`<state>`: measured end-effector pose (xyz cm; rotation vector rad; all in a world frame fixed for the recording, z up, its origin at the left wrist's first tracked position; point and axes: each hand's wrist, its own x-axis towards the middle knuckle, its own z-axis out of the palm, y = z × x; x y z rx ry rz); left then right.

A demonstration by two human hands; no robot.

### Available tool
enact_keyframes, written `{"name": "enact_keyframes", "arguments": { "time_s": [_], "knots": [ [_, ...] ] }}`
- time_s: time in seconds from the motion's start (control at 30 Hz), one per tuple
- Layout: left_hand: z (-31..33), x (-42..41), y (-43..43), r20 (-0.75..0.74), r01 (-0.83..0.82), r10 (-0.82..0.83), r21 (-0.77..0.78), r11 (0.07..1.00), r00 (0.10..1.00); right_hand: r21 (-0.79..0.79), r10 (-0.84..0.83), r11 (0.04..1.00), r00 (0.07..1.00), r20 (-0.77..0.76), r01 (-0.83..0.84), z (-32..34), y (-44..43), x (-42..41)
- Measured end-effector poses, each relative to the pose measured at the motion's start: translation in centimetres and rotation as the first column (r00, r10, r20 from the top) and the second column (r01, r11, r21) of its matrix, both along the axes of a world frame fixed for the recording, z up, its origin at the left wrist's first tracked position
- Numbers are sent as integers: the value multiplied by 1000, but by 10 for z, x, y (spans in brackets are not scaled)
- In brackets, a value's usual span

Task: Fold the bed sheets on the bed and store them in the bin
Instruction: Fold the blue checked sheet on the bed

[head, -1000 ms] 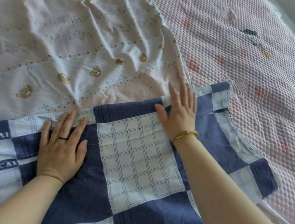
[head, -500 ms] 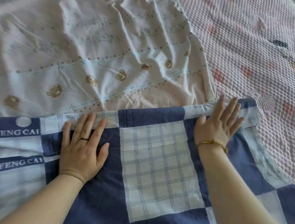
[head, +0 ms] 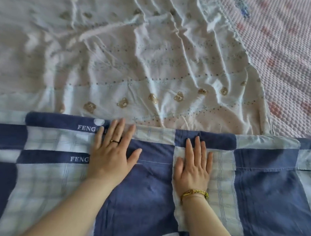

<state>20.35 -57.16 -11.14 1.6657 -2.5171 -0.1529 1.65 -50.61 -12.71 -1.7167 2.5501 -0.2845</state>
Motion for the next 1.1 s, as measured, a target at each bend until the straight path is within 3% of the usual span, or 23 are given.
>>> {"name": "enact_keyframes", "arguments": {
  "time_s": [0.13, 0.23, 0.33, 0.4, 0.47, 0.57, 0.67, 0.77, 0.87, 0.93, 1.03, 1.1],
  "knots": [
    [14, 111, -22, 95, -321, 320, -12, 947, 943, -7, -6, 1000, 1000, 28, 6, 2, 1, 4],
    [6, 209, -16, 213, -541, 511, 114, 833, 832, -25, -27, 999, 997, 79, 29, 2, 2, 8],
    [0, 263, -3, 262, -569, 526, 126, 813, 809, 42, -34, 999, 993, 111, 30, 4, 4, 6],
    [13, 280, 9, 248, -655, 611, 170, 736, 752, 81, -36, 996, 993, 116, 27, 10, 4, 11],
    [24, 300, 22, 329, -693, 619, 202, 692, 714, 186, -32, 982, 995, 95, 14, 18, 5, 15],
    [34, 336, 49, 381, -706, 599, 289, 647, 704, 344, -53, 938, 998, 46, 34, 35, 0, 24],
    [44, 365, 78, 357, -714, 619, 335, 614, 700, 385, -122, 918, 991, 52, 93, 59, 5, 62],
    [49, 383, 102, 310, -690, 616, 326, 647, 724, 276, 104, 953, 992, 77, -121, 60, 37, 158],
    [57, 408, 116, 274, -725, 673, 313, 613, 687, 156, 430, 884, 898, 94, -440, 37, 97, 274],
    [64, 422, 121, 185, -794, 786, 309, 523, 590, 101, 447, 885, 891, 80, -454, 28, 119, 318],
    [69, 450, 124, -51, -850, 961, 456, 265, 272, 74, 378, 914, 902, 208, -399, 45, 110, 341],
    [65, 472, 123, -145, -813, 975, 540, 220, 167, -29, 414, 909, 889, 196, -417, 59, 86, 355]
  ]
}}
